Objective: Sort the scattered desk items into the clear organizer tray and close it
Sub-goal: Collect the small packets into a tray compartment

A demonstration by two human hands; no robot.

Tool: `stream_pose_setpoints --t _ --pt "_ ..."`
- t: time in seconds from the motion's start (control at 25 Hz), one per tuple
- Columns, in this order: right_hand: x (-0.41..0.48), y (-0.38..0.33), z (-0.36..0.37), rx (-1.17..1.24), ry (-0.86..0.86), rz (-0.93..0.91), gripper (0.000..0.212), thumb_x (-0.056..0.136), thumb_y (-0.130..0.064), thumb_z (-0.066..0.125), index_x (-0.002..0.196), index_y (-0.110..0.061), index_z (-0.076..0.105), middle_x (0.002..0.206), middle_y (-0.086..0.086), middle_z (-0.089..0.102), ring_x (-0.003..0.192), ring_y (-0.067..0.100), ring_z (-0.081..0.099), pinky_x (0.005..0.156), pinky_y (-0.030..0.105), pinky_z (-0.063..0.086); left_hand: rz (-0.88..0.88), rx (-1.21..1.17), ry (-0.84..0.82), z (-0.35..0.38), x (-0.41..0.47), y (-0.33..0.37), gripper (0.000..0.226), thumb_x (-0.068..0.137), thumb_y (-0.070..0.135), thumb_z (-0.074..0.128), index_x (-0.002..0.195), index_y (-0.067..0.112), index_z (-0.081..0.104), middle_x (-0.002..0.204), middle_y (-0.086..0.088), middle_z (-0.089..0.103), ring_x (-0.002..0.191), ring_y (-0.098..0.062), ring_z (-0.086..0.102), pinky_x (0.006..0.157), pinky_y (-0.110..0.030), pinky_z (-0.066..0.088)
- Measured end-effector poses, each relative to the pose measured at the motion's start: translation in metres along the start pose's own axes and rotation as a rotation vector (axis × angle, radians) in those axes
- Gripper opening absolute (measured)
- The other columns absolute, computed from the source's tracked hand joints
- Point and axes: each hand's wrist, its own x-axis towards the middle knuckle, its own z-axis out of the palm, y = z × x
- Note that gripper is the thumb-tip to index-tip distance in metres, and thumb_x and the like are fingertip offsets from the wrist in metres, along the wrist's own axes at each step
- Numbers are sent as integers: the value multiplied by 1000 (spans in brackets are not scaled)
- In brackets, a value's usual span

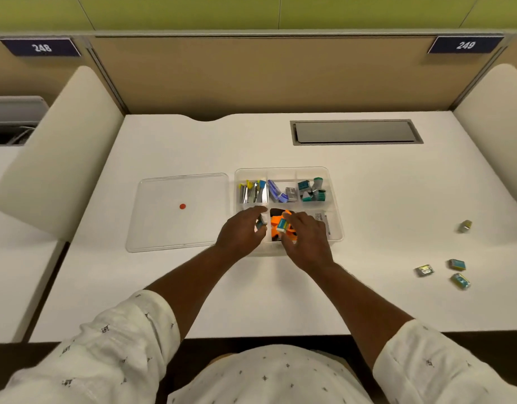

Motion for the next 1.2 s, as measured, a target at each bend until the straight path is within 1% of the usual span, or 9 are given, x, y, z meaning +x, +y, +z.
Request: stream_pose_setpoints --t 0.12,0.24,0.36,0.52,0.64,0.84,0.92,1.04,1.2 --pt "0 -22 15 -14 -19 -4 47 86 -35 69 130 -22 60 124 0 62 116 23 55 97 38 37 -31 32 2 -10 -6 -23 49 88 33 66 135 29 53 119 3 67 106 -18 62 87 -29 48" --pt "3 -38 23 -25 -78 -4 47 85 -29 71 131 -21 61 126 0 62 121 22 53 105 38 33 -22 80 2 -12 -8 -36 48 86 38 67 132 30 54 116 1 69 102 -21 62 85 -33 52" --pt "8 -49 28 -52 -124 28 49 87 -29 70 133 -22 58 131 0 60 125 20 50 109 40 30 -14 115 5 -12 -8 -42 51 86 41 68 133 29 54 118 1 69 103 -21 62 87 -33 51" --pt "15 -58 31 -44 -142 58 55 89 -34 69 140 -23 52 142 0 55 134 21 45 113 41 28 18 116 -13 -15 -5 -46 58 87 41 68 139 27 49 129 3 64 116 -20 58 99 -34 44" --pt "12 -56 32 -18 -128 52 61 88 -38 70 142 -21 48 145 2 52 135 22 43 114 43 28 42 85 -27 -16 -5 -47 64 85 42 70 142 25 48 140 -1 57 127 -22 52 109 -36 38" --pt "-4 -44 26 -22 -112 91 70 87 -47 70 145 -21 43 152 3 43 142 25 35 116 45 25 38 113 -126 -8 -11 -34 69 88 44 66 148 28 36 155 -4 38 144 -24 31 118 -41 21" --pt "-12 -36 22 -30 -90 78 69 86 -49 69 145 -21 44 153 2 42 142 25 36 115 48 27 97 135 -140 -5 -13 -28 70 89 44 65 149 27 34 157 -2 35 147 -22 26 120 -43 16" --pt "-22 -24 13 -37 -85 69 69 86 -52 68 144 -23 44 152 2 43 139 25 40 113 51 33 171 158 -150 2 -14 -15 70 90 46 63 150 27 32 157 3 34 148 -21 22 121 -46 13" --pt "-38 4 -7 -43 -52 66 68 87 -50 68 144 -21 45 151 3 44 139 24 41 113 49 33 202 169 -173 20 -17 15 69 91 48 60 150 26 32 158 1 32 149 -21 21 123 -47 11"
